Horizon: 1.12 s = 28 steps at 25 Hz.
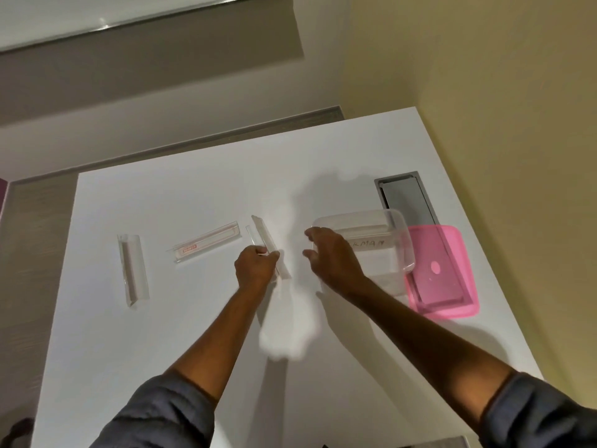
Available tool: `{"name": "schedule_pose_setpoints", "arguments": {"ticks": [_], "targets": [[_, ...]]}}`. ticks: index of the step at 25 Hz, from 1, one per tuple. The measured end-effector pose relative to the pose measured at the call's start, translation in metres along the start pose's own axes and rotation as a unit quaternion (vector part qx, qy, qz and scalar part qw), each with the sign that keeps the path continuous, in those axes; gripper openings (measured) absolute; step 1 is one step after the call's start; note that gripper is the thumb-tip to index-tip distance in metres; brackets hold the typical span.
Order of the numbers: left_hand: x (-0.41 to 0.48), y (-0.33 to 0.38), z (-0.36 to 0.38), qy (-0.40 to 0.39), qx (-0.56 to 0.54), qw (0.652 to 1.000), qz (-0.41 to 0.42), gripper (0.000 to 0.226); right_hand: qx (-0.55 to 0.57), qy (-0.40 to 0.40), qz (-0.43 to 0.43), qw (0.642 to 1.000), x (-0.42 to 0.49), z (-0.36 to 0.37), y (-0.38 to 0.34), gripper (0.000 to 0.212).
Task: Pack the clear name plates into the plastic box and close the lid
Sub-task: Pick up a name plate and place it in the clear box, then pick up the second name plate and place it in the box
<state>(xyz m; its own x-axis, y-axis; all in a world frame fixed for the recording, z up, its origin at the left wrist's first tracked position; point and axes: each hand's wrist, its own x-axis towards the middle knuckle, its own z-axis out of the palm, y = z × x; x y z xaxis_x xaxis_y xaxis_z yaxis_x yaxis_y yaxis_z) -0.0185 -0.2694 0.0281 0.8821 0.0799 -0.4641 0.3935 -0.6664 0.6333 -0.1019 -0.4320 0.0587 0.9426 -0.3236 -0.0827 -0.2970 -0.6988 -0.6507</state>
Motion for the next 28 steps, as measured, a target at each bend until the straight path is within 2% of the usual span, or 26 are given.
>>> {"name": "schedule_pose_setpoints", "arguments": {"ticks": [2,5,7,11,14,19,22,28], "targets": [[0.006,-0.012,0.000,-0.025,-0.007,0.999,-0.025,0.041,0.006,-0.020,0.007,1.000,-0.006,0.019,-0.010,0.043],[0.010,-0.026,0.004,-0.052,-0.049,0.997,-0.036,0.027,0.020,-0.053,0.046,0.997,-0.013,0.043,-0.015,0.041],[0.011,-0.035,0.007,-0.064,-0.053,0.996,-0.042,0.037,0.019,-0.069,0.071,0.995,-0.018,0.056,-0.017,0.040],[0.014,-0.043,0.008,-0.094,-0.144,0.982,-0.078,0.012,0.016,-0.092,0.107,0.990,-0.025,0.075,-0.018,0.037],[0.017,-0.049,0.007,-0.113,-0.172,0.976,-0.076,0.019,0.025,-0.096,0.123,0.987,-0.027,0.084,-0.021,0.038],[0.016,-0.057,-0.002,-0.106,-0.151,0.981,-0.056,0.022,0.036,-0.094,0.134,0.986,-0.027,0.091,-0.026,0.040],[0.013,-0.060,-0.012,-0.112,-0.173,0.976,-0.069,0.016,0.057,-0.086,0.143,0.984,-0.026,0.095,-0.032,0.038],[0.005,-0.068,-0.031,-0.153,-0.215,0.962,-0.071,0.018,0.088,-0.096,0.155,0.979,-0.024,0.101,-0.041,0.052]]}}
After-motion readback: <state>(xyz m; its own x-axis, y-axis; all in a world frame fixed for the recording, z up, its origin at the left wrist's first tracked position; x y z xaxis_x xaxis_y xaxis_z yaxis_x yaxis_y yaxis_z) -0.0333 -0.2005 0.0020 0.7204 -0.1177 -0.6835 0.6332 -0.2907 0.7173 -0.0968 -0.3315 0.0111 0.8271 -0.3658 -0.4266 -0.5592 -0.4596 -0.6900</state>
